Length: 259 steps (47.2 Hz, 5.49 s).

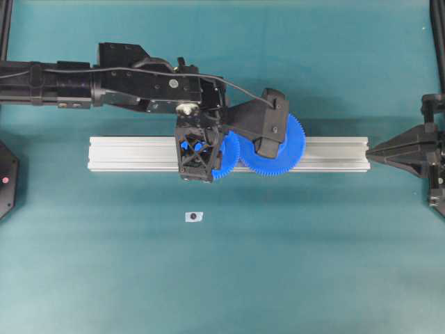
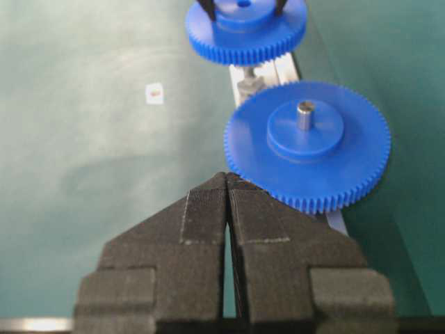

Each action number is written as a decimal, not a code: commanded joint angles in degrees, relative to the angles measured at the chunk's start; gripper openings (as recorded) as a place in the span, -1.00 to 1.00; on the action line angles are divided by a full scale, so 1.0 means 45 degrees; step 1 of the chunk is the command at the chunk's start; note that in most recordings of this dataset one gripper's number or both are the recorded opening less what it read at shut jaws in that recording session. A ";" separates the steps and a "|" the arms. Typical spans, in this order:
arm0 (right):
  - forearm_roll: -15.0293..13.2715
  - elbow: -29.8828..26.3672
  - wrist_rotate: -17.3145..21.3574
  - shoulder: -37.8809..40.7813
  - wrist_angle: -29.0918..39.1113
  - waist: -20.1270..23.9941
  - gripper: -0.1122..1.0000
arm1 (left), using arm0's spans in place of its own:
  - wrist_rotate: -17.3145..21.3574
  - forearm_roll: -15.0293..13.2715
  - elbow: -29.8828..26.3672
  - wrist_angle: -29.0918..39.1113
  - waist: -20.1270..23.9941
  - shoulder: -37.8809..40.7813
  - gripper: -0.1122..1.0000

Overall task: Find the location of the shaft and insert the small gear.
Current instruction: 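Align the gear bore with the shaft and lower it down, then open the left gripper to release the seated gear, then raise the open left gripper away from the gear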

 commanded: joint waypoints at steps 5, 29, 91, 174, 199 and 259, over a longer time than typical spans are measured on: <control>0.0039 -0.0137 0.0176 0.0078 -0.0117 -0.0039 -0.82 | -0.0039 0.0117 -0.0527 0.0313 0.0723 -0.0078 0.34; 0.0020 -0.0156 0.0176 0.0059 -0.0117 -0.0039 -0.82 | -0.0117 0.0117 -0.0645 0.0430 0.0625 -0.0059 0.35; -0.0059 -0.0078 0.0820 0.0059 -0.0117 -0.0039 -0.82 | -0.0957 0.0117 -0.1660 0.1348 -0.0293 -0.0234 0.83; -0.0059 -0.0078 0.0859 0.0039 -0.0117 -0.0039 -0.82 | -0.1543 0.0117 -0.1699 0.2148 -0.0664 -0.1582 0.82; -0.0078 -0.0078 0.0859 0.0039 -0.0117 -0.0039 -0.82 | -0.1602 0.0117 -0.1719 0.2188 -0.0723 -0.1660 0.82; -0.0059 -0.0039 0.0859 -0.0293 -0.0020 -0.0039 -0.82 | -0.1797 0.0117 -0.1719 0.2129 -0.0820 -0.1582 0.82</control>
